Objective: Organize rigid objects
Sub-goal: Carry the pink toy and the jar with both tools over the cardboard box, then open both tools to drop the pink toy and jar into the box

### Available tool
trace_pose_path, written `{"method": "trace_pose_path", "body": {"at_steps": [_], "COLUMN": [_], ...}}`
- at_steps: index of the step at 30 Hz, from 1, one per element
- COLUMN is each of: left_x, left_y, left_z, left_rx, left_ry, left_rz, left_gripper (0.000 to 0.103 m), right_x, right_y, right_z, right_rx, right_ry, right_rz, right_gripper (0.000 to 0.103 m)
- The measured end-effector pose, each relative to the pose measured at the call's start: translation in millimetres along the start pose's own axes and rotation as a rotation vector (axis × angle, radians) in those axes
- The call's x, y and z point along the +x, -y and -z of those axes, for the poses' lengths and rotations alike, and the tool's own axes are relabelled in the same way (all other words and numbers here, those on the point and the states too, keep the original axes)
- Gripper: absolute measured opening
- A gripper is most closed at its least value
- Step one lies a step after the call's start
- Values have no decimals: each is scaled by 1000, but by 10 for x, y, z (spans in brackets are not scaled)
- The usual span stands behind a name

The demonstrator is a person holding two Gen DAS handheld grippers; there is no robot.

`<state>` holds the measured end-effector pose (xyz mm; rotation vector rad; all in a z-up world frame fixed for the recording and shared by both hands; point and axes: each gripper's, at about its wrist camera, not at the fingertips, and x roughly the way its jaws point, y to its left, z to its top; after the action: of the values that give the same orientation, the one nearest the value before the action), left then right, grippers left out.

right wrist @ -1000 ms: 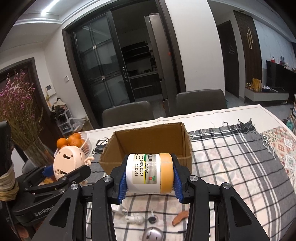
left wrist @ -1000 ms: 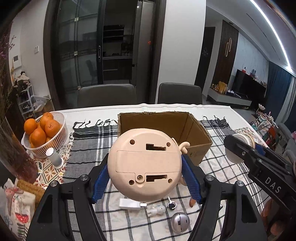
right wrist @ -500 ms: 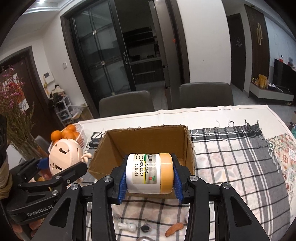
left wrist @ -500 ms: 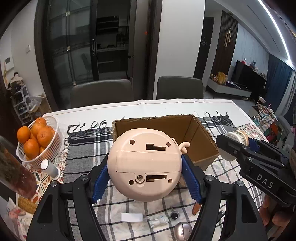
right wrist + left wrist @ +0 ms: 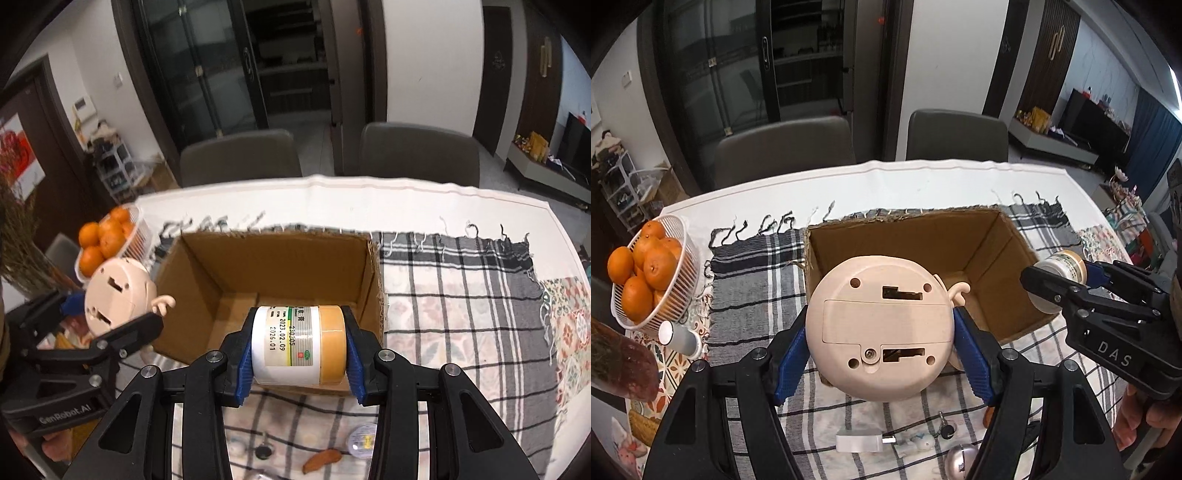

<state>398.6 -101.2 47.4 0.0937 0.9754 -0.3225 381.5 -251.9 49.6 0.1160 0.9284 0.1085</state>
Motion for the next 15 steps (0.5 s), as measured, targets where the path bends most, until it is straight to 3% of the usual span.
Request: {"method": "trace_pose_path", "body": {"at_steps": [15], "left_x": [514], "left_y": [-10], "left_z": [-86], "left_rx": [16], "left_ry": [-135], "left_rz": [-28], "left_gripper": [72], "right_x": [525], "right_y": [71], "right_z": [7], "right_rx": [-80], "right_ry": [-196], "right_rz": [27], "right_gripper": [41]}}
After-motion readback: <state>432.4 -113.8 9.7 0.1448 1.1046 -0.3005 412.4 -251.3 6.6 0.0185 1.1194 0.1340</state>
